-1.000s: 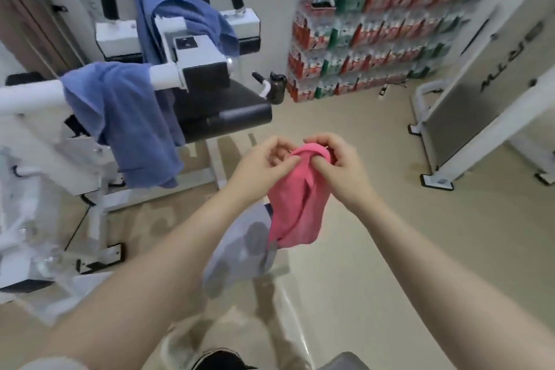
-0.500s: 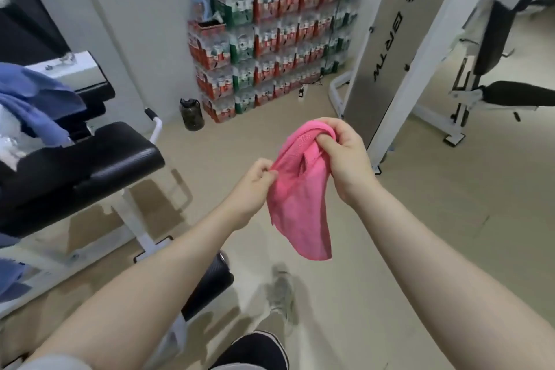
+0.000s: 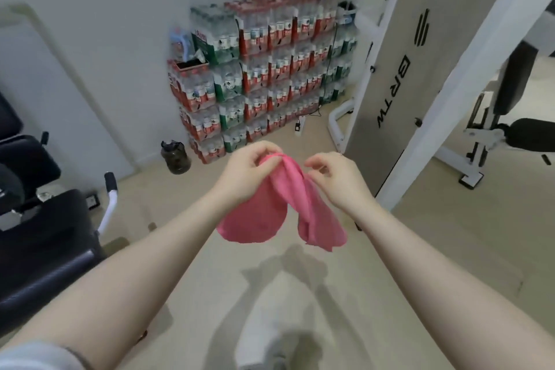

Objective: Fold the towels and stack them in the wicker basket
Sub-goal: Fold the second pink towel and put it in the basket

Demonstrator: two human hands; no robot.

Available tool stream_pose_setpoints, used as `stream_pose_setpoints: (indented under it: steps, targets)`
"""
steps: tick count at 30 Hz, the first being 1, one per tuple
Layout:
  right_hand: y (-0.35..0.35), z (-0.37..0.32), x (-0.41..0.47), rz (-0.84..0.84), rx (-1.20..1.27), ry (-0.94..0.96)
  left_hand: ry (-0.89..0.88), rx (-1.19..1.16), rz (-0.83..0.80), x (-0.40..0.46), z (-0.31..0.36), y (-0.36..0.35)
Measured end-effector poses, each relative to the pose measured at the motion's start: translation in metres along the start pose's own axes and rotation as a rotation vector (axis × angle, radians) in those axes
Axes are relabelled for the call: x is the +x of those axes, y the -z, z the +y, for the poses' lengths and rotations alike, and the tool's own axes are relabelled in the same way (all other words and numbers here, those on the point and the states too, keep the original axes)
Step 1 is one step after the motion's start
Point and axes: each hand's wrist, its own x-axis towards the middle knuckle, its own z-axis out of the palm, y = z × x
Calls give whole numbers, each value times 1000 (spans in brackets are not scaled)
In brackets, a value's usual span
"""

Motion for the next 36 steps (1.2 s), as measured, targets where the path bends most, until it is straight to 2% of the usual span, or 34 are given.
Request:
stream_pose_setpoints:
  steps: [3, 4, 6, 9, 12, 16, 19, 23, 28, 32, 36]
  targets:
    - [-4, 3, 50, -97, 91, 111, -215, 417, -232, 57, -1, -11]
    - [-5, 5, 67, -107, 99, 143, -259, 537, -266, 76, -3, -15]
    - [-4, 15, 105, -68, 103, 144, -345, 689, -225, 116, -10, -21]
    - [-7, 37, 169, 8, 49, 114, -413, 776, -124, 175, -29, -31]
    - [-8, 64, 242, 70, -56, 141, -324, 735, -47, 236, -50, -40]
    - [9, 105, 338, -1, -115, 154, -155, 688, 31, 318, -68, -40]
    - [29, 130, 408, -28, -178, 168, -99, 696, 124, 371, -81, -33]
    - [52, 150, 495, 22, -119, 137, 23, 718, 272, 438, -105, -23]
    - [74, 166, 595, 170, -121, 121, 176, 829, 268, 515, -155, -14]
    - [73, 178, 682, 147, -305, 118, 263, 831, 253, 592, -196, -6]
    - [65, 178, 776, 255, -157, 14, 296, 717, 292, 678, -242, 14]
